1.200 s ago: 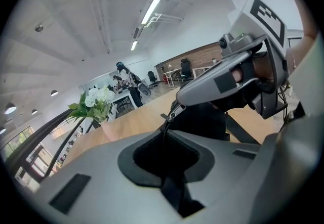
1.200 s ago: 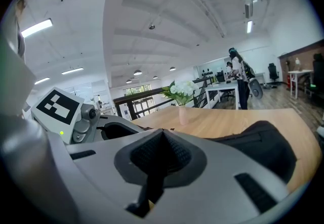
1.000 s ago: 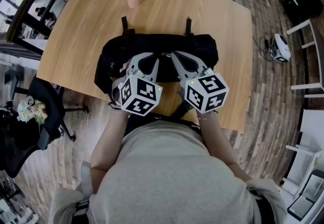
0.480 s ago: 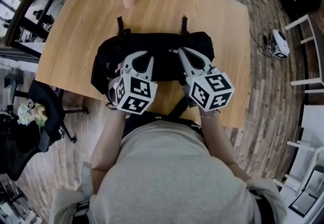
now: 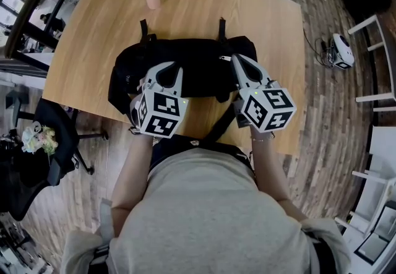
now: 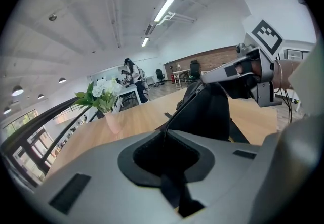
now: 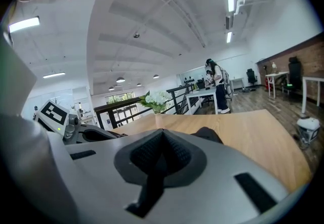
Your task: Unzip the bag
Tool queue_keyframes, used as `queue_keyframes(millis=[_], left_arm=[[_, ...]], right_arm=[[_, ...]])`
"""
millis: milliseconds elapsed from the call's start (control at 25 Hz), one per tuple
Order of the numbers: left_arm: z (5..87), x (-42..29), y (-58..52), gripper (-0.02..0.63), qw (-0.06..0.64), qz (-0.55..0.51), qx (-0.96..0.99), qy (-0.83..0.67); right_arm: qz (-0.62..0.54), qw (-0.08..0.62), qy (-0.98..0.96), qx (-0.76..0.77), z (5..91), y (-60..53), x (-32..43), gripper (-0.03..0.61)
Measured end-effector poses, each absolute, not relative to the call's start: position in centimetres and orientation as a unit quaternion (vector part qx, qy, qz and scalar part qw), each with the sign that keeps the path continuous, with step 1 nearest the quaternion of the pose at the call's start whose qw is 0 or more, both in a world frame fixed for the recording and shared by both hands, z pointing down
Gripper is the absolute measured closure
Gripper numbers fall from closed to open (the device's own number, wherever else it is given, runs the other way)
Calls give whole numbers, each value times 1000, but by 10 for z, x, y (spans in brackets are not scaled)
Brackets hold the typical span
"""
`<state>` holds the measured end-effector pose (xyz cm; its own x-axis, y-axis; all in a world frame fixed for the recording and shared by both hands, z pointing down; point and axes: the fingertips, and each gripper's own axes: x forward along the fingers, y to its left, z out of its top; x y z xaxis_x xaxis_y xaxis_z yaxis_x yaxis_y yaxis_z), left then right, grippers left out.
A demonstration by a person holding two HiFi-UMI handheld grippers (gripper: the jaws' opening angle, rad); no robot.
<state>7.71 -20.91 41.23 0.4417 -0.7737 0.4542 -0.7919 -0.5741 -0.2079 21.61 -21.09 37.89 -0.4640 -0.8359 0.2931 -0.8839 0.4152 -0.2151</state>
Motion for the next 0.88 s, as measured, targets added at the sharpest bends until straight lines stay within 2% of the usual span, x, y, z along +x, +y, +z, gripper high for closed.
queue_keyframes(millis=[280,640,680,720,760,880], left_arm=[[417,66,-213,572,32,265,838,-477],[417,68,-212,572,38,261,838,-478],[417,69,-212,572,38,262,838,-477],[418,69,-211,572,38,262,838,-477],[418,68,-211,572,38,261,839,-476],[416,68,-211,572,38,260,839,-476]], right_arm=[[168,56,-821,543,371,-217,256,572],[135,86,-850,503,376,-206,222,567],[124,97,-854,496,378,-204,216,553],[113,111,-859,488,380,-203,209,458],[103,124,-862,480,381,-202,202,435],[68,162,-863,473,384,-201,186,436]])
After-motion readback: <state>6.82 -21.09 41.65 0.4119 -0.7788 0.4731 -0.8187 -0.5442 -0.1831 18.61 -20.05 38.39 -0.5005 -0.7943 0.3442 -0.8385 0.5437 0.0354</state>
